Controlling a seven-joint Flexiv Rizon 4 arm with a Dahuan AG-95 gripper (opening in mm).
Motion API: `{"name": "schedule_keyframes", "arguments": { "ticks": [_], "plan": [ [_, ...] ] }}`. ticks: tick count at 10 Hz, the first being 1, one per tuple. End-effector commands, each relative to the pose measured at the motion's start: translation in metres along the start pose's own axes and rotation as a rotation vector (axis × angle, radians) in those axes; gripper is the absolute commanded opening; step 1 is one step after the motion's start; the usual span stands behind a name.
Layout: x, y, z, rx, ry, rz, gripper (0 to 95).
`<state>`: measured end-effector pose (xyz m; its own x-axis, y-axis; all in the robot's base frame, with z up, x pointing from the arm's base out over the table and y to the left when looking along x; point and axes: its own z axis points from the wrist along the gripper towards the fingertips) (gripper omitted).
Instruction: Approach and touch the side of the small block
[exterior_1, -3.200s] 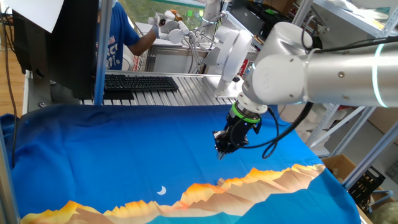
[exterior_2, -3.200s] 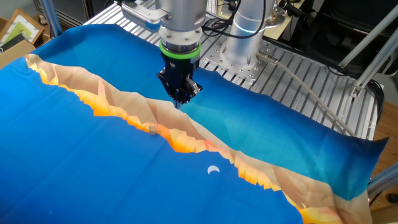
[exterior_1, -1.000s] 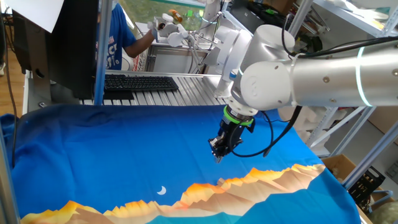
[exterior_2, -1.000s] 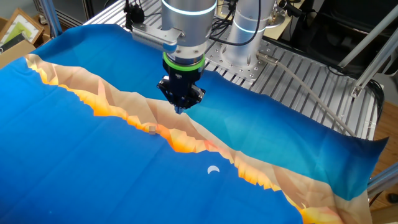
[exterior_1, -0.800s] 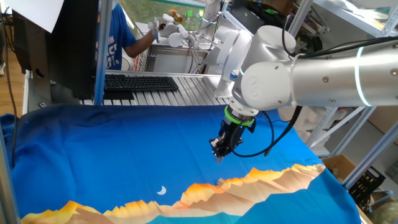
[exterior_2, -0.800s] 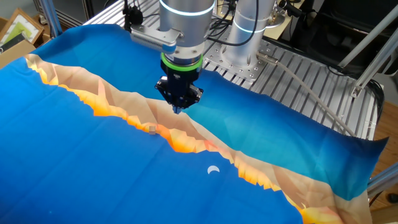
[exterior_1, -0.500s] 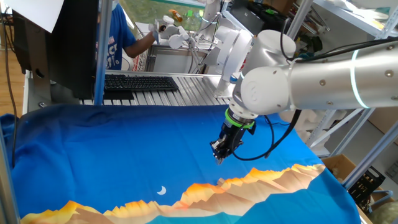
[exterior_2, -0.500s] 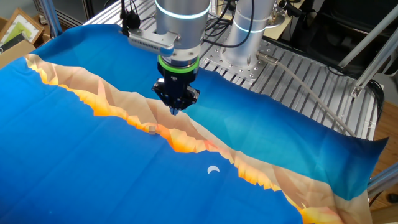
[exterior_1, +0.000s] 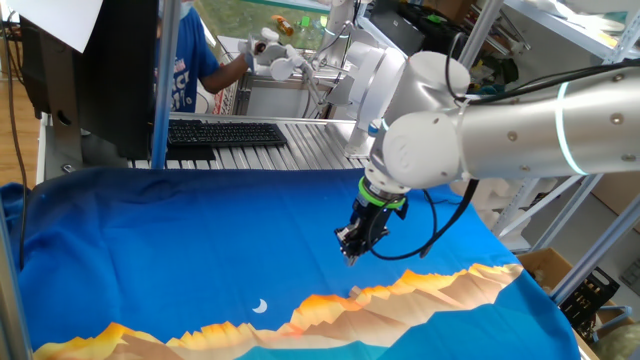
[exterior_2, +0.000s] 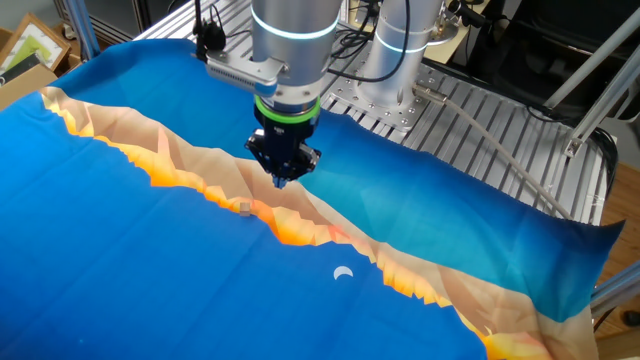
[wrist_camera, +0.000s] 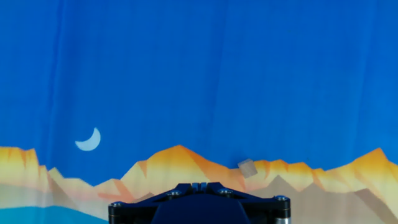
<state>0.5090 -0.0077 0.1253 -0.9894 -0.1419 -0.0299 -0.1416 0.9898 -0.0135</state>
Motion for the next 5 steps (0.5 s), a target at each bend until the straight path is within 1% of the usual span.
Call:
{"name": "schedule_keyframes", "arguments": {
  "ticks": [1, 2, 5],
  "plan": [
    [-0.001, -0.001, 0.005, -0.001, 0.006, 0.085, 0.0],
    [-0.003, -0.002, 0.005, -0.003, 0.013, 0.153, 0.0],
    [-0.012, -0.007, 0.003, 0.000, 0.040, 0.239, 0.0]
  ]
}}
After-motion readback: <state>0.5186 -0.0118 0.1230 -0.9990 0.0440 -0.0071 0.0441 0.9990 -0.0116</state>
